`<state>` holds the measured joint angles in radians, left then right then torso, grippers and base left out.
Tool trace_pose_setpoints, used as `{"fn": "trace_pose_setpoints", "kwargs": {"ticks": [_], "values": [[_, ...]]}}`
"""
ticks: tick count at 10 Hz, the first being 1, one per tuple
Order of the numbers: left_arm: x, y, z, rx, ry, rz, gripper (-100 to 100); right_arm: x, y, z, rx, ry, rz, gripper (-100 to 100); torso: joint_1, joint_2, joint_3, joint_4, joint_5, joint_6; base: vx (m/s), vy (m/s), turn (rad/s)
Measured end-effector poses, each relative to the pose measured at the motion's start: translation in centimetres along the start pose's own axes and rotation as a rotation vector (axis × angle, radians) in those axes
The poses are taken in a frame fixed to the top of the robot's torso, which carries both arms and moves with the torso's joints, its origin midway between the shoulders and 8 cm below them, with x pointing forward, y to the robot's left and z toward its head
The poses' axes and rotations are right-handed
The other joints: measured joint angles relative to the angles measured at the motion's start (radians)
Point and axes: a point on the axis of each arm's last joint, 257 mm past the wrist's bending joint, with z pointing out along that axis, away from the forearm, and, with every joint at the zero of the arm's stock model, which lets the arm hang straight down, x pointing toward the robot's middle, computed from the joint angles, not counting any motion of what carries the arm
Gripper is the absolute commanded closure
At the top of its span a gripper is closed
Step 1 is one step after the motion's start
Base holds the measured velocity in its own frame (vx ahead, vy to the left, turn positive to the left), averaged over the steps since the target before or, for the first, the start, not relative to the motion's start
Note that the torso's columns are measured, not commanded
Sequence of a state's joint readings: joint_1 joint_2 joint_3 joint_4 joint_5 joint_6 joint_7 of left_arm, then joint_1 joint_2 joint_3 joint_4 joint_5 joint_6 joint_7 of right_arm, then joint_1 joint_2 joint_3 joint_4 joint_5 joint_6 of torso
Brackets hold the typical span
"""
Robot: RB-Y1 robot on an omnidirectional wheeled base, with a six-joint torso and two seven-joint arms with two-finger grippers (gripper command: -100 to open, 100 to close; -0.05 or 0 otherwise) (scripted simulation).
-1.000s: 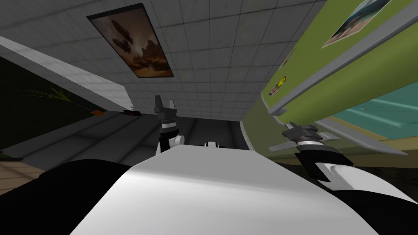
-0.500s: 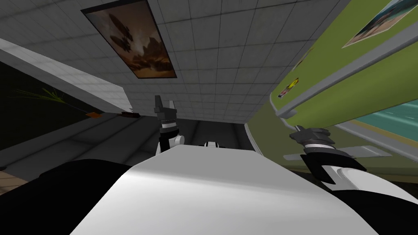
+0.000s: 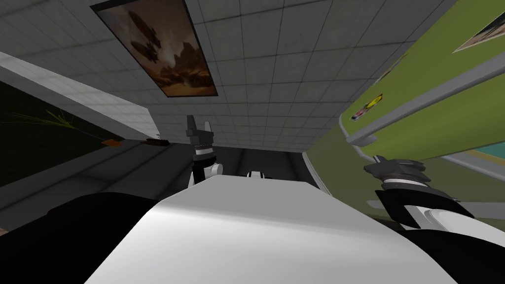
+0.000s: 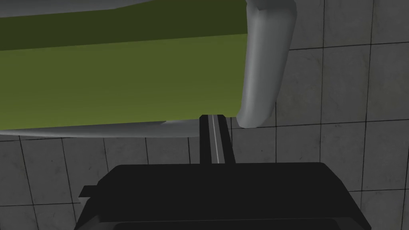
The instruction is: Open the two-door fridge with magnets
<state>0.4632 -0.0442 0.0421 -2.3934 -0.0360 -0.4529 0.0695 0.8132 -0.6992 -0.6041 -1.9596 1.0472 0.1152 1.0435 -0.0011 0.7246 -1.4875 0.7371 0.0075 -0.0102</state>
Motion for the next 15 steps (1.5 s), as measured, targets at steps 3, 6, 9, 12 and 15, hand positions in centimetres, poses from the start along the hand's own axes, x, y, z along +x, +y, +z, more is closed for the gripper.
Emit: {"fn": "trace_pose_setpoints", "kwargs": {"ticks": [3,6,9,12,15], "values": [[0.0,0.0,0.0,0.000,0.000,0.000,0,2.5,-0.9,0.0,0.021,0.057,-0.004,100,0.001,0.010,0.008,0.003,-0.002,0.008,0.223,0.268,0.016],[0.0,0.0,0.0,0.000,0.000,0.000,0,5.4,-2.1,0.0,0.052,0.133,-0.008,100,-0.001,0.017,0.014,0.002,-0.008,0.010,0.182,0.225,0.006],[0.0,0.0,0.0,0.000,0.000,0.000,0,6.6,-2.4,0.1,0.056,0.155,0.006,-100,-0.006,0.018,0.015,0.003,-0.010,0.011,0.079,0.053,-0.014],[0.0,0.0,0.0,0.000,0.000,0.000,0,8.0,-3.0,0.2,0.049,0.166,0.069,-100,-0.010,0.006,0.007,-0.002,-0.013,0.009,0.120,0.042,-0.027],[0.0,0.0,0.0,0.000,0.000,0.000,0,9.3,-2.8,0.3,0.031,0.178,0.134,-100,-0.016,0.002,0.004,-0.002,-0.011,0.004,0.109,0.049,-0.031]]}}
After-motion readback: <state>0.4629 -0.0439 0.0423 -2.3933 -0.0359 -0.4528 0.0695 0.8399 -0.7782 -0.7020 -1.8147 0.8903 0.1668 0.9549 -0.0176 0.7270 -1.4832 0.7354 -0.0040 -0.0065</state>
